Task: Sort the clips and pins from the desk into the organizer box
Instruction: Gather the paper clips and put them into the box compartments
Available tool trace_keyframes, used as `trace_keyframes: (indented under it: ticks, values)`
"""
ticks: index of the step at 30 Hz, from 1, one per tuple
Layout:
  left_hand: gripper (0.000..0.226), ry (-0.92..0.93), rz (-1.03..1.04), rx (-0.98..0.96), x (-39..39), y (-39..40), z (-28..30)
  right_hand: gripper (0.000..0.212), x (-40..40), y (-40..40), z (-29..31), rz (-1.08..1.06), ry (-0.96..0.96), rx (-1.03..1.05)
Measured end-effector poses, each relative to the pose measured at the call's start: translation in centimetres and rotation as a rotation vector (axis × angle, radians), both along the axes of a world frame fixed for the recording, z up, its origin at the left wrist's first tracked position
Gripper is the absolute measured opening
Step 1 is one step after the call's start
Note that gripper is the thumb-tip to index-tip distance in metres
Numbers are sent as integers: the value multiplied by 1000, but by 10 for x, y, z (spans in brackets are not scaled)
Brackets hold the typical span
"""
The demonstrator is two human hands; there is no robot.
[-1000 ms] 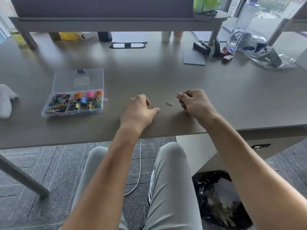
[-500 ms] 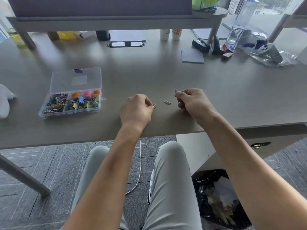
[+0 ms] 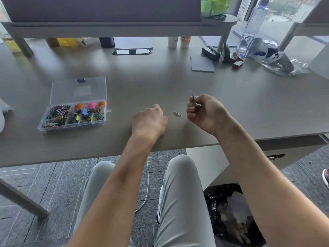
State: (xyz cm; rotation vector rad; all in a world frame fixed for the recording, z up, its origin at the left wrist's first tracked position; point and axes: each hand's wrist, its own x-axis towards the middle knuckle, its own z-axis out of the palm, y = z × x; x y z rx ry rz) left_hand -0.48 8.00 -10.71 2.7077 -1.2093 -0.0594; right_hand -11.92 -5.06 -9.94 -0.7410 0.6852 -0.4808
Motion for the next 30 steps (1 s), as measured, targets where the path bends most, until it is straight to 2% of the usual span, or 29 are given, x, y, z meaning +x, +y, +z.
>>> trace_keyframes:
  ticks: [4, 8, 12, 15, 16, 17, 19, 21, 23, 26, 30]
  values:
    - [21, 18, 6, -58, -1, 1, 1, 25, 5, -1, 0, -17, -11, -48]
    - [33, 67, 74, -184, -1, 3, 0, 47, 10, -4, 0, 22, 10, -7]
    - [34, 170, 183, -369, 6, 3, -3, 44, 17, -4, -3, -32, 151, -71]
    - [39, 264, 174, -518, 13, 2, -9, 42, 18, -4, -4, -76, 184, -133]
    - [40, 346, 168, -588, 15, 0, -10, 41, 19, -4, -4, -87, 189, -143]
    - [39, 507, 183, -694, 17, -3, -10, 40, 18, -4, -4, -95, 199, -157]
    - [32, 1036, 287, -934, 17, -6, -3, 35, 17, -4, -6, -98, 261, -268]
    - [30, 1517, 348, -1038, 19, -4, 2, 25, 13, -1, -8, -64, 439, -572]
    - [27, 1819, 314, -1094, 22, -1, 6, 15, 9, 2, -10, -10, 640, -912]
    - [16, 2099, 233, -1194, 25, 0, 6, 7, 8, 8, -13, 45, 746, -1210]
    - [21, 2185, 177, -1235, 26, -6, 7, 8, 11, 14, -18, 29, 779, -1342]
